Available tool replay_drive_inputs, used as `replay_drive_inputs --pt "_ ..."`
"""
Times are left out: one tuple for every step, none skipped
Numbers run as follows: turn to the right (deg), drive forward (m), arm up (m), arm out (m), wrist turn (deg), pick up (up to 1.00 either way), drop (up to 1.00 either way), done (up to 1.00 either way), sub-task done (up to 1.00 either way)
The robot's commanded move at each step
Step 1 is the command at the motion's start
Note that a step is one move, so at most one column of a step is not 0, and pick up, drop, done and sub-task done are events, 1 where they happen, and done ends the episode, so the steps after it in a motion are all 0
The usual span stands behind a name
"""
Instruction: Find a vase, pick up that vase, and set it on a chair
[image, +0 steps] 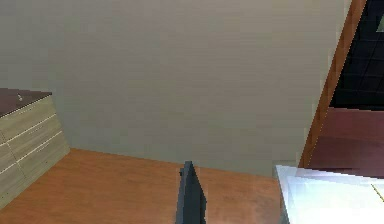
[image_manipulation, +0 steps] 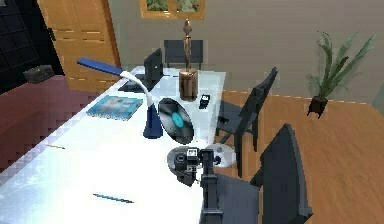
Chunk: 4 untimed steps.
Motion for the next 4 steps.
replay_drive_inputs --pt "0.0 0.00 -0.32 0.00 0.0 0.00 0.00 0.00 0.00" --pt "0.0 0.00 0.00 0.00 0.0 0.00 1.00 0.00 0.00" --pt "0.0 0.00 0.10 0.00 0.0 0.00 0.00 0.00 0.00" --pt "0.0 0.00 0.00 -0.08 0.0 0.00 0.00 0.00 0.00"
